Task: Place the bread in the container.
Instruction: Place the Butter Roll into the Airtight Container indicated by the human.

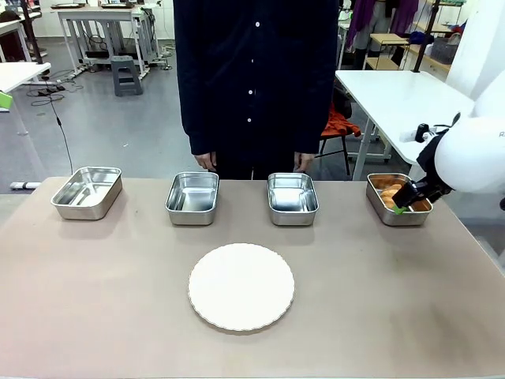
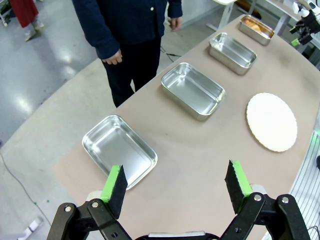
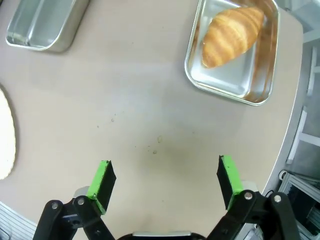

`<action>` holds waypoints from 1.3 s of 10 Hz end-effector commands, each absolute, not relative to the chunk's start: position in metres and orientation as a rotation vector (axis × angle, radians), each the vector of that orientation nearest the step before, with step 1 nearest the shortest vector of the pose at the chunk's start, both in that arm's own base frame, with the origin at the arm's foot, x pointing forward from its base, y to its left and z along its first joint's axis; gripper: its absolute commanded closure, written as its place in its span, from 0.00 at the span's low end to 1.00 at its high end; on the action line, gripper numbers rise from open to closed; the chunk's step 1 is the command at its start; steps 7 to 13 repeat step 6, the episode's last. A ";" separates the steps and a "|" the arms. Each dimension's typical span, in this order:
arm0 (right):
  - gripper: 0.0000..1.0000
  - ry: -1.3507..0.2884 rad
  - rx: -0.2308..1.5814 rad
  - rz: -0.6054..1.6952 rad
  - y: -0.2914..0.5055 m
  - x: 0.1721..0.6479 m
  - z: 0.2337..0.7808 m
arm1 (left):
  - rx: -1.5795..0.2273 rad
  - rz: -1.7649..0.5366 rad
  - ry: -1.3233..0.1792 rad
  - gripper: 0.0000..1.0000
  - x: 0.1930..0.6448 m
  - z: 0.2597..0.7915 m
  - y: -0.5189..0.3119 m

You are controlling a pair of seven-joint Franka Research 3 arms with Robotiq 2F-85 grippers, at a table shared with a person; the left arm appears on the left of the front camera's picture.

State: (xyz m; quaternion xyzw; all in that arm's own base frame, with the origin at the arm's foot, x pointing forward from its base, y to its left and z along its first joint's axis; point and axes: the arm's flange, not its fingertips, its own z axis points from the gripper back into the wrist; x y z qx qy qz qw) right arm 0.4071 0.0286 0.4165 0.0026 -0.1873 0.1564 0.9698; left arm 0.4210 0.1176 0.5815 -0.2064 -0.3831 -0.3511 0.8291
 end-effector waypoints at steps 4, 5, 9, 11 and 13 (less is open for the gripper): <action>0.00 -0.378 0.005 0.316 0.029 0.407 0.417 | -0.443 -0.745 -0.823 0.00 0.420 0.582 0.117; 0.00 -0.378 0.005 0.316 0.029 0.407 0.417 | -0.443 -0.745 -0.823 0.00 0.420 0.582 0.117; 0.00 -0.378 0.005 0.316 0.029 0.407 0.417 | -0.443 -0.745 -0.823 0.00 0.420 0.582 0.117; 0.00 -0.378 0.005 0.316 0.029 0.407 0.417 | -0.443 -0.745 -0.823 0.00 0.420 0.582 0.117; 0.00 -0.378 0.005 0.316 0.029 0.407 0.417 | -0.443 -0.745 -0.823 0.00 0.420 0.582 0.117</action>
